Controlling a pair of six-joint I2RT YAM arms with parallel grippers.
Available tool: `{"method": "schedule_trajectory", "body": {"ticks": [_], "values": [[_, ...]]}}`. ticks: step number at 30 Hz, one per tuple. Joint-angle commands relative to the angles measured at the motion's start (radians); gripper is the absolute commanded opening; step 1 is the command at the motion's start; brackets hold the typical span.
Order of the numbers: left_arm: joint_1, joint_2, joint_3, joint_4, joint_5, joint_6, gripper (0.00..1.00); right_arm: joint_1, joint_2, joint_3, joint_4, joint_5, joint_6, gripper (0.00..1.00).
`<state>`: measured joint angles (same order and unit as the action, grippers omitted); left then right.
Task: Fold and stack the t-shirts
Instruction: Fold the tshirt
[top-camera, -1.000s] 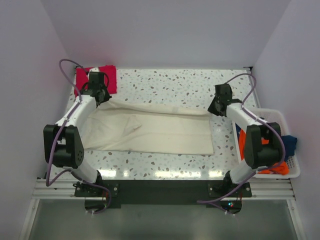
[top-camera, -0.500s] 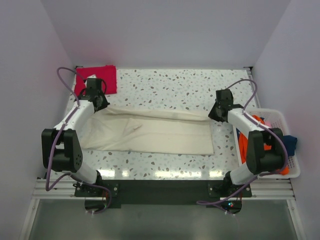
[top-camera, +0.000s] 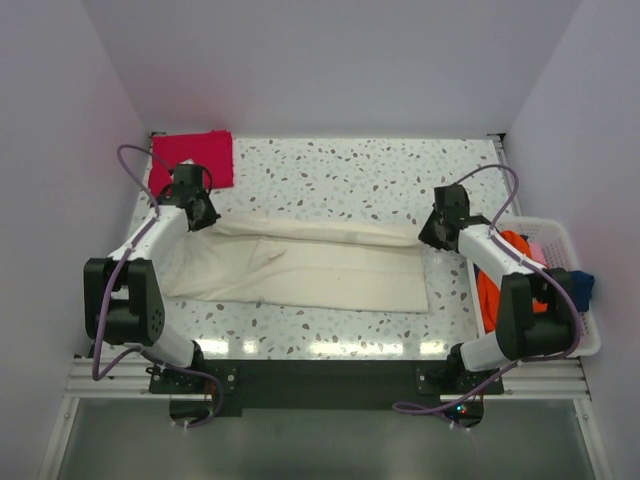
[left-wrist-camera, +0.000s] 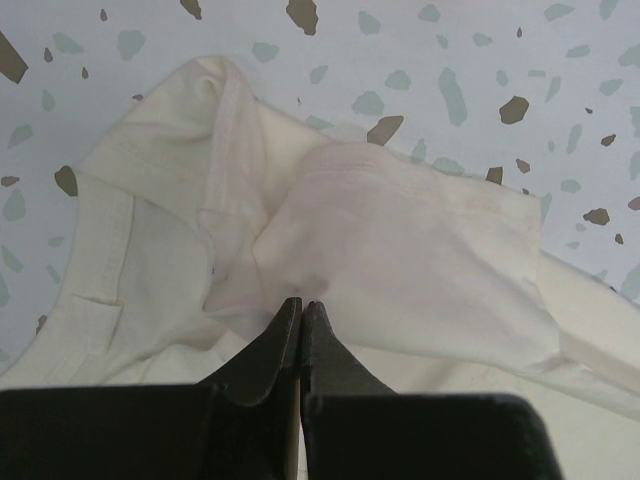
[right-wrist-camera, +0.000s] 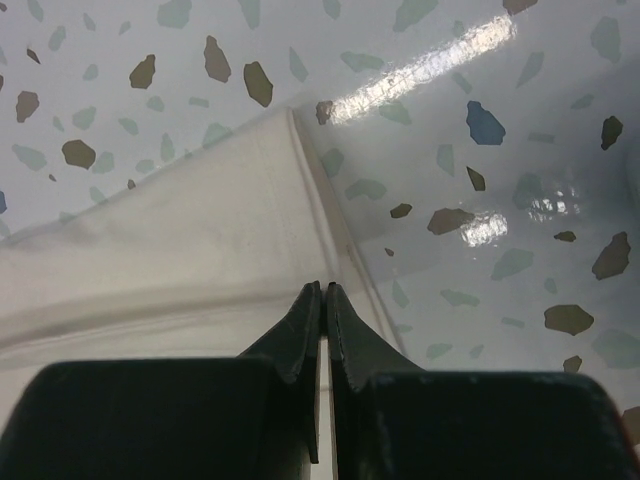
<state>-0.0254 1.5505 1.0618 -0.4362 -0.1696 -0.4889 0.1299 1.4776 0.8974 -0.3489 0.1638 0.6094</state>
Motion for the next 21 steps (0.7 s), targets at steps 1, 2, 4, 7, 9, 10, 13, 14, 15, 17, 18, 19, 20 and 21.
{"method": "schedule_trajectory", "body": {"ticks": [1, 2, 4, 7, 9, 10, 13, 14, 15, 17, 18, 19, 20, 21], "values": [[0.013, -0.041, -0.006, 0.005, 0.019, -0.017, 0.0, -0.006, -0.048, -0.018, -0.015, 0.006, 0.007, 0.0], [0.013, -0.043, -0.008, 0.005, 0.021, -0.016, 0.0, -0.006, -0.054, -0.02, -0.016, 0.002, 0.007, 0.0], [0.015, -0.049, -0.013, -0.001, 0.021, -0.017, 0.0, -0.006, -0.06, -0.025, -0.022, 0.002, 0.007, 0.0], [0.019, -0.062, -0.019, -0.002, 0.021, -0.014, 0.0, -0.006, -0.077, -0.02, -0.035, 0.008, 0.004, 0.0], [0.022, -0.07, -0.023, -0.006, 0.019, -0.01, 0.0, -0.006, -0.088, -0.014, -0.039, 0.006, 0.003, 0.0], [0.025, -0.075, -0.025, -0.009, 0.019, -0.007, 0.0, -0.006, -0.089, -0.014, -0.042, 0.008, 0.001, 0.0], [0.025, -0.087, -0.039, -0.006, 0.024, -0.002, 0.0, -0.006, -0.092, -0.017, -0.045, 0.005, 0.003, 0.0], [0.025, -0.087, -0.043, -0.006, 0.027, 0.0, 0.0, -0.004, -0.092, -0.02, -0.045, 0.003, 0.001, 0.0], [0.025, -0.089, -0.051, -0.006, 0.028, -0.002, 0.0, -0.006, -0.094, -0.031, -0.041, 0.0, 0.004, 0.0], [0.025, -0.093, -0.06, -0.003, 0.035, -0.005, 0.0, -0.006, -0.096, -0.044, -0.035, -0.004, 0.007, 0.0], [0.025, -0.095, -0.071, -0.001, 0.038, -0.01, 0.0, -0.006, -0.096, -0.057, -0.033, -0.004, 0.009, 0.0], [0.025, -0.099, -0.077, 0.004, 0.044, -0.013, 0.0, -0.006, -0.096, -0.063, -0.027, -0.01, 0.009, 0.0], [0.025, -0.101, -0.083, 0.005, 0.045, -0.016, 0.0, -0.004, -0.096, -0.075, -0.022, -0.01, 0.01, 0.0], [0.025, -0.104, -0.098, 0.008, 0.051, -0.019, 0.0, -0.006, -0.094, -0.081, -0.018, -0.017, 0.015, 0.0]]}}
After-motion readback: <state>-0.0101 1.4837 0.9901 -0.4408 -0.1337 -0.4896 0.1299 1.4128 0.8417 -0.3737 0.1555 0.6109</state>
